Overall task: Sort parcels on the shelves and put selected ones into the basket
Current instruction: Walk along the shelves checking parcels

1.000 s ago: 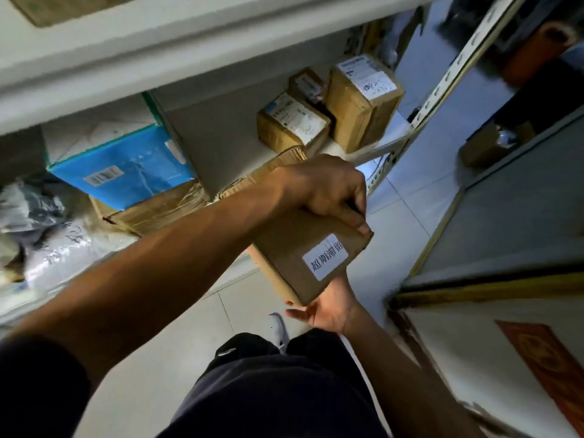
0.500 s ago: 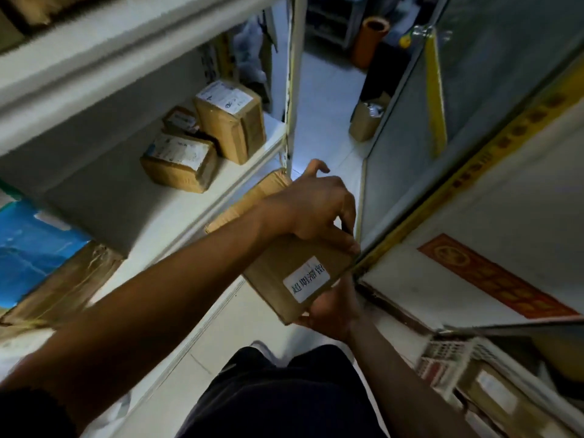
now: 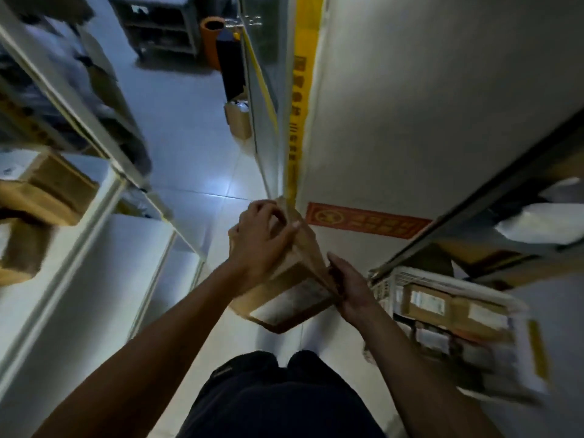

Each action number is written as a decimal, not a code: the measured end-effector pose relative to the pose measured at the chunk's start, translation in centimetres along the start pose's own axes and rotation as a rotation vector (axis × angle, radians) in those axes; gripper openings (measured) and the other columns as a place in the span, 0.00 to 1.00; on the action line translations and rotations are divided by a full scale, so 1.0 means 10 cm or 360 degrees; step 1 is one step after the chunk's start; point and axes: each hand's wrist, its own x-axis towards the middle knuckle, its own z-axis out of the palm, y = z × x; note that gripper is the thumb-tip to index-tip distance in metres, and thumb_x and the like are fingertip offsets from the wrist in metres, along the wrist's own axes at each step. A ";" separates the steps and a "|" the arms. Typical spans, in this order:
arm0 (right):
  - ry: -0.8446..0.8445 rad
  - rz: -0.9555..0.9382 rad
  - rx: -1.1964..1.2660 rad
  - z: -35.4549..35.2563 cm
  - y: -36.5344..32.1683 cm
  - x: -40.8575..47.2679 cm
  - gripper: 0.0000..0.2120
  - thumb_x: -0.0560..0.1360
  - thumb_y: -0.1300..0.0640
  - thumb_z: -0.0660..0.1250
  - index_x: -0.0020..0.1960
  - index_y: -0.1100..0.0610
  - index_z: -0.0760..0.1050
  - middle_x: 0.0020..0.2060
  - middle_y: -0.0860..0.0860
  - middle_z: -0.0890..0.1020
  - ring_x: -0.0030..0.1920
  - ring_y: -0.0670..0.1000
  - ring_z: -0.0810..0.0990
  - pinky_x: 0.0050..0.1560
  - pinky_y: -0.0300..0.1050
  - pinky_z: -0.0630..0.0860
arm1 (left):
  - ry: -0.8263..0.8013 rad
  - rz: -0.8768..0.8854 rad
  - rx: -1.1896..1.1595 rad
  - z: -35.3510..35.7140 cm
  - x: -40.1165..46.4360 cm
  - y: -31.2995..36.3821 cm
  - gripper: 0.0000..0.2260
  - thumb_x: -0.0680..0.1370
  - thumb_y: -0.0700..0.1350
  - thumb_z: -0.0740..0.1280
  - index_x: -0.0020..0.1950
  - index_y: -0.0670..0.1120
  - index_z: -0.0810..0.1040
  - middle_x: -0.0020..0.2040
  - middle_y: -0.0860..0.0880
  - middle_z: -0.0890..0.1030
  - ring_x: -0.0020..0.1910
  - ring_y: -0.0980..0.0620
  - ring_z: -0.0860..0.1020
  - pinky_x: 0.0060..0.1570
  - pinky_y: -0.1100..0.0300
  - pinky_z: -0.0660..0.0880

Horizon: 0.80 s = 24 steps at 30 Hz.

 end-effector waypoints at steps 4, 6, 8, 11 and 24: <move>0.0259 -0.0247 0.0004 -0.52 -0.14 -0.10 0.05 0.77 0.56 0.71 0.44 0.55 0.80 0.40 0.52 0.84 0.41 0.52 0.83 0.38 0.43 0.78 | -0.0152 -0.0368 -0.0348 0.68 0.13 0.21 0.27 0.75 0.69 0.60 0.66 0.54 0.74 0.67 0.46 0.70 0.63 0.46 0.73 0.70 0.44 0.68; 0.0337 -0.0314 0.0146 -0.76 -0.20 -0.17 0.05 0.76 0.54 0.72 0.47 0.56 0.82 0.42 0.53 0.86 0.43 0.52 0.85 0.42 0.45 0.80 | -0.0268 -0.0728 -0.0548 1.02 0.23 0.14 0.26 0.76 0.67 0.64 0.66 0.51 0.74 0.64 0.47 0.68 0.60 0.46 0.73 0.68 0.44 0.69; 0.0427 -0.0313 0.0235 -0.95 -0.28 -0.23 0.15 0.74 0.50 0.72 0.56 0.57 0.82 0.50 0.55 0.87 0.50 0.54 0.86 0.47 0.48 0.82 | -0.0431 -0.1142 -0.0874 1.40 0.33 -0.10 0.37 0.68 0.73 0.68 0.67 0.49 0.75 0.66 0.44 0.73 0.60 0.42 0.77 0.64 0.41 0.73; 0.0565 -0.0314 0.0039 -1.18 -0.41 -0.28 0.17 0.76 0.49 0.73 0.61 0.57 0.81 0.54 0.55 0.86 0.53 0.55 0.85 0.49 0.49 0.83 | -0.0641 -0.1406 -0.1129 1.85 0.45 -0.26 0.39 0.65 0.71 0.71 0.67 0.46 0.74 0.60 0.38 0.81 0.54 0.36 0.83 0.53 0.35 0.80; 0.1374 -0.0303 0.0376 -1.84 -0.36 -0.38 0.12 0.74 0.45 0.74 0.49 0.54 0.85 0.46 0.56 0.88 0.48 0.57 0.86 0.49 0.52 0.82 | -0.1589 -0.1208 -0.0595 2.73 0.85 1.08 0.30 0.83 0.63 0.51 0.45 0.43 0.82 0.34 0.43 0.85 0.39 0.44 0.82 0.45 0.53 0.74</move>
